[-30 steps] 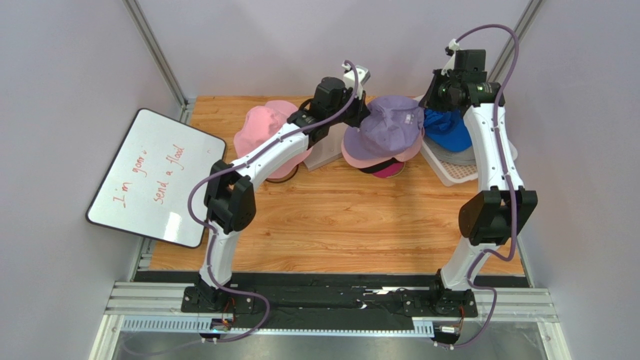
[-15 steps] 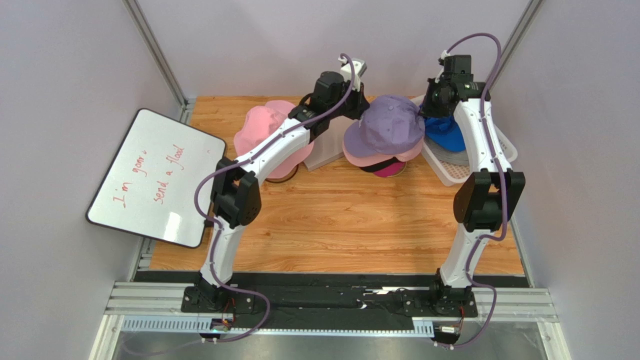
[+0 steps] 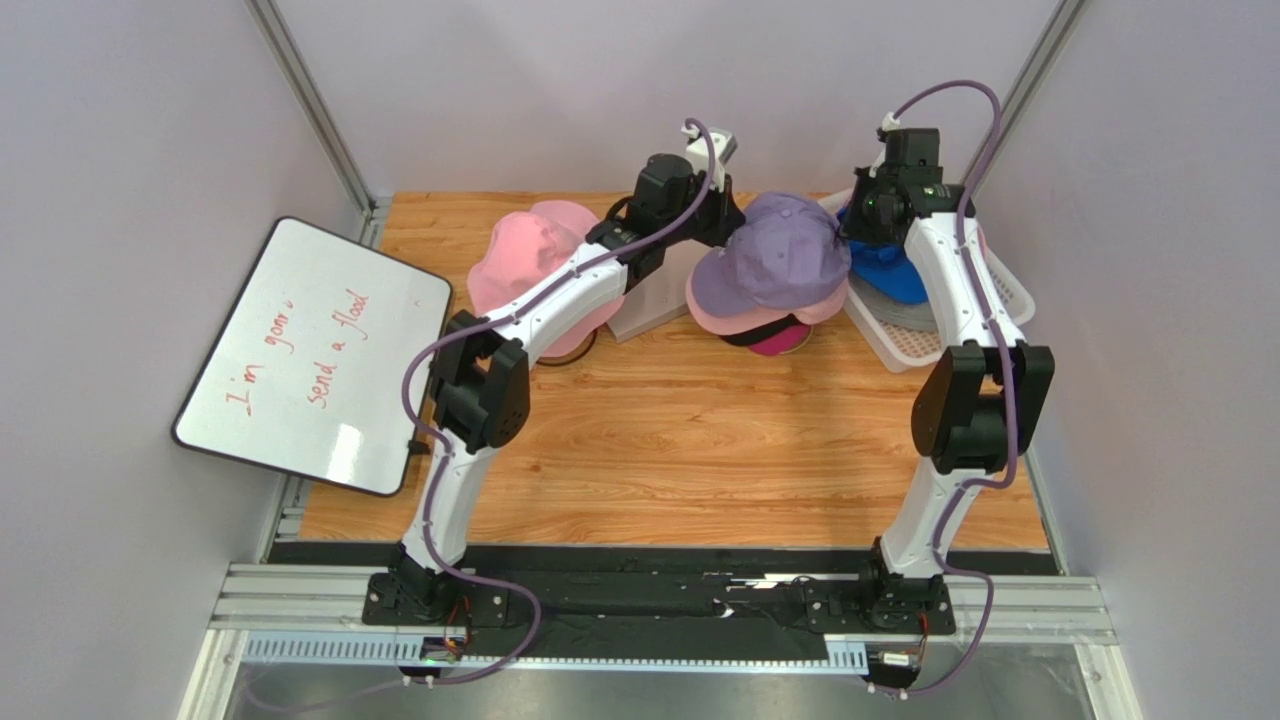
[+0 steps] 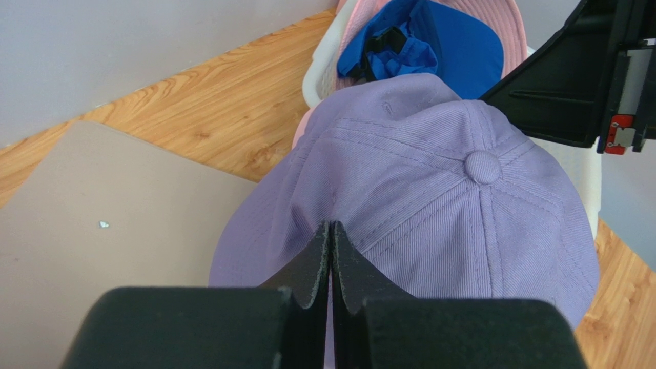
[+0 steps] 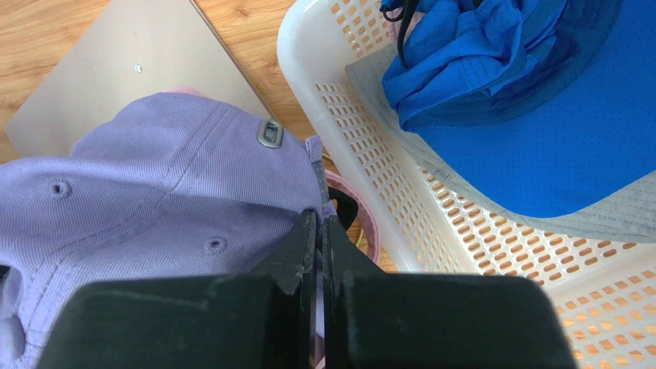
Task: Stack the hats
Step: Stack the hat on the hat, then pick up the hat from the bin.
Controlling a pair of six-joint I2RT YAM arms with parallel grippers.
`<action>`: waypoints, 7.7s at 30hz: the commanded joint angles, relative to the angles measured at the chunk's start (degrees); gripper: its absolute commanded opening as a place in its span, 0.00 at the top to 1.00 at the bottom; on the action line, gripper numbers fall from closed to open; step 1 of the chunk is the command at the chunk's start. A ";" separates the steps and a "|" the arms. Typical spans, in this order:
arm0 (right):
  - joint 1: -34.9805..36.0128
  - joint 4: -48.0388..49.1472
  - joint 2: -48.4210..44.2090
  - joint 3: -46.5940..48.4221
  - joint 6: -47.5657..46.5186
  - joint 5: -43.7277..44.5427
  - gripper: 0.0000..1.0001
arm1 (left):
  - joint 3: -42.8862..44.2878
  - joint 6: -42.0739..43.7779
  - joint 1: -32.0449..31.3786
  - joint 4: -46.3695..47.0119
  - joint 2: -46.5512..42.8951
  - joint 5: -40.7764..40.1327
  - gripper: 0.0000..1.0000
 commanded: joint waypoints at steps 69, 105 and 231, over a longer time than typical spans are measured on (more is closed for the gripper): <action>-7.31 11.87 -24.35 -39.64 4.49 -14.49 0.71 | -17.64 4.61 -9.28 -0.76 -8.69 -9.25 0.00; -10.21 16.26 -17.05 -27.77 6.34 -24.86 0.66 | 6.09 8.91 -8.49 -4.80 0.53 -7.76 0.00; -13.90 10.11 -0.69 10.99 2.75 2.55 1.00 | -60.88 -0.05 8.83 -19.84 -79.80 -12.33 0.00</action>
